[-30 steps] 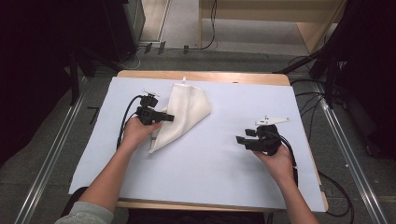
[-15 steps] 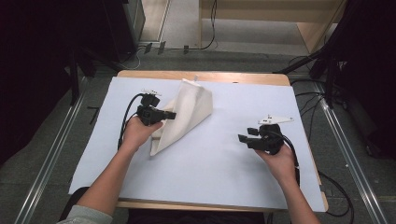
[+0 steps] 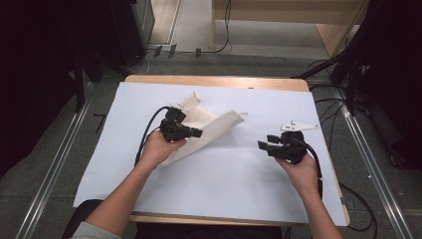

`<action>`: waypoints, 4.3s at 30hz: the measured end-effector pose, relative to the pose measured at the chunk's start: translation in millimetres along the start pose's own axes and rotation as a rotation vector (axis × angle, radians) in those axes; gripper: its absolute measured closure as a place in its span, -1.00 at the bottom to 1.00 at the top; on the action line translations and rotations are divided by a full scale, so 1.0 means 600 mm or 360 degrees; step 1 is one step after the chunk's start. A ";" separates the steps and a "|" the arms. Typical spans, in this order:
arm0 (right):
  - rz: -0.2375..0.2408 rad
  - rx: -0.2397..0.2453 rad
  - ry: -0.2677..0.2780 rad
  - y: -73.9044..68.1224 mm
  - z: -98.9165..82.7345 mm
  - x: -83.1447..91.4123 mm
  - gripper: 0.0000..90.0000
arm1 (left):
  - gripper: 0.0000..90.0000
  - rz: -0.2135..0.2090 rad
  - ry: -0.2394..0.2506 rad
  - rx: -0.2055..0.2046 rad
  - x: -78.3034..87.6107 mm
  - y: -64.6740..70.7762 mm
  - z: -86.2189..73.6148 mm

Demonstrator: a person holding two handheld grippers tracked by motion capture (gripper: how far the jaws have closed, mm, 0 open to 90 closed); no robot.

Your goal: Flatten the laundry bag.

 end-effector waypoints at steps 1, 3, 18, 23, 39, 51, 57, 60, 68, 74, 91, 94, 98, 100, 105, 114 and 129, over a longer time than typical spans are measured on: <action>-0.0004 -0.0006 0.0003 0.000 0.000 0.001 0.17 | 0.95 0.0000 0.0000 0.0000 0.000 0.000 0.000; -0.0007 -0.0011 0.0006 0.001 0.000 0.003 0.18 | 0.93 -0.0015 -0.0013 -0.0013 -0.004 0.007 -0.003; -0.0026 -0.0027 0.0053 0.007 0.005 0.020 0.26 | 0.16 -0.0071 0.0016 -0.0089 0.027 0.025 -0.009; 0.0013 -0.0011 0.0052 -0.003 0.011 0.013 0.30 | 0.20 0.0004 0.0035 -0.0061 0.041 0.004 -0.015; 0.0178 0.0157 -0.0088 -0.062 0.049 -0.064 0.36 | 0.18 0.0121 0.0068 0.0068 0.082 -0.045 -0.061; 0.0284 0.0263 -0.0144 -0.093 0.086 -0.124 0.36 | 0.12 0.0218 0.0076 0.0145 0.101 -0.081 -0.100; 0.0318 0.0335 -0.0210 -0.107 0.100 -0.167 0.31 | 0.10 0.0259 0.0089 0.0190 0.116 -0.102 -0.119; 0.0331 0.0358 -0.0224 -0.111 0.104 -0.177 0.31 | 0.09 0.0276 0.0097 0.0199 0.120 -0.108 -0.125; 0.0386 0.0392 -0.0252 -0.128 0.117 -0.217 0.31 | 0.07 0.0309 0.0078 0.0215 0.118 -0.119 -0.139; 0.0422 0.0421 -0.0317 -0.143 0.113 -0.258 0.22 | 0.05 0.0318 0.0091 0.0251 0.122 -0.129 -0.152; 0.0473 0.0518 -0.0409 -0.171 0.096 -0.323 0.03 | 0.04 0.0323 0.0077 0.0254 0.114 -0.129 -0.162; 0.0473 0.0514 -0.0424 -0.171 0.091 -0.334 0.03 | 0.03 0.0324 0.0057 0.0258 0.105 -0.131 -0.164; 0.0470 0.0536 -0.0452 -0.170 0.086 -0.343 0.02 | 0.01 0.0323 0.0047 0.0258 0.100 -0.132 -0.164; 0.0454 0.0538 -0.0460 -0.169 0.083 -0.348 0.05 | 0.01 0.0314 0.0045 0.0252 0.099 -0.130 -0.163; 0.0412 0.0566 -0.0477 -0.168 0.079 -0.355 0.17 | 0.00 0.0305 0.0045 0.0243 0.094 -0.127 -0.163; 0.0382 0.0545 -0.0452 -0.163 0.079 -0.354 0.52 | 0.00 0.0297 0.0021 0.0224 0.086 -0.121 -0.164; 0.0330 0.0517 -0.0428 -0.165 0.096 -0.338 0.86 | 0.05 0.0280 -0.0045 0.0173 0.063 -0.104 -0.166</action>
Point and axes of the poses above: each handheld gripper's, and its own axes: x roughly backward along the jaws, z roughly out of its top, y roughly to its right, the point moved 3 cm from there along -x, roughly forward along the jaws, and after that the axes turned 15 degrees about z, right-handed, at the moved point
